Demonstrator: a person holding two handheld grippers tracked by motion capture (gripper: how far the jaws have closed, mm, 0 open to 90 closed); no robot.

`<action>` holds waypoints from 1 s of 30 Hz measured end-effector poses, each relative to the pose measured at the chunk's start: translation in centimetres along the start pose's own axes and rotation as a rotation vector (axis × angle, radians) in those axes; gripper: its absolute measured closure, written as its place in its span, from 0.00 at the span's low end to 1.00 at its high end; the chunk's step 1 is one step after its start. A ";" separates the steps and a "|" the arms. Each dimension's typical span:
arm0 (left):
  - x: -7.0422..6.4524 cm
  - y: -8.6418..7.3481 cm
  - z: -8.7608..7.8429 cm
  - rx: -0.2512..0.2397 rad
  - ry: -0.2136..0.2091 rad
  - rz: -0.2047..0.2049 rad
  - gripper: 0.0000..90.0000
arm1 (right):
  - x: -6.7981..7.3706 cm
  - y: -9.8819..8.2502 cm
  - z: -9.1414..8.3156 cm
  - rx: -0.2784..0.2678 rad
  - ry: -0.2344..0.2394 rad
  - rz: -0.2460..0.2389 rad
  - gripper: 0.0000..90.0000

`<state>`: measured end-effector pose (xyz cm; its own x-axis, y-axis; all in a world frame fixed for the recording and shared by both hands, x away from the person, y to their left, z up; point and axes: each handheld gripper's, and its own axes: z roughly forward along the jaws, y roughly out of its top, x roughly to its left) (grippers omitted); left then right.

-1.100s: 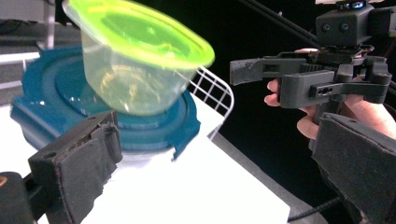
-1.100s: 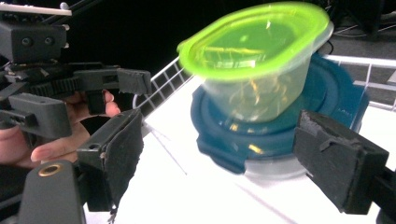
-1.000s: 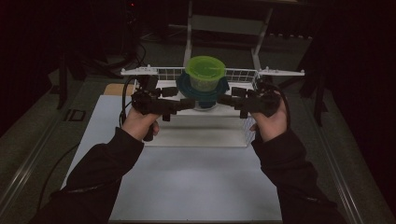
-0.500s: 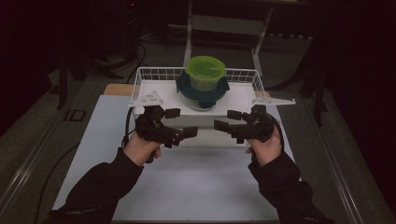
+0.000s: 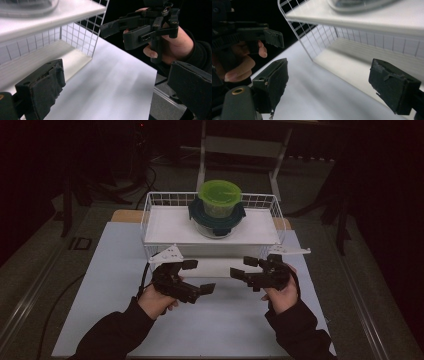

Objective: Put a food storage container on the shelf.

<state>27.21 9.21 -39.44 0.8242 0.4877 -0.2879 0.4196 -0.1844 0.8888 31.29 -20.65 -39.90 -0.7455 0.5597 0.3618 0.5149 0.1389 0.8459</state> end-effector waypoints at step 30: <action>1.3 -8.4 0.1 0.075 0.068 -0.038 0.01 | -2.1 -7.7 -0.1 0.053 -0.065 0.026 0.17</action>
<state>24.76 11.29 -47.34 0.7804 0.5521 -0.2936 0.4795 -0.2269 0.8477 28.88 -23.04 -47.11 -0.7031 0.6156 0.3558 0.5567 0.1653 0.8141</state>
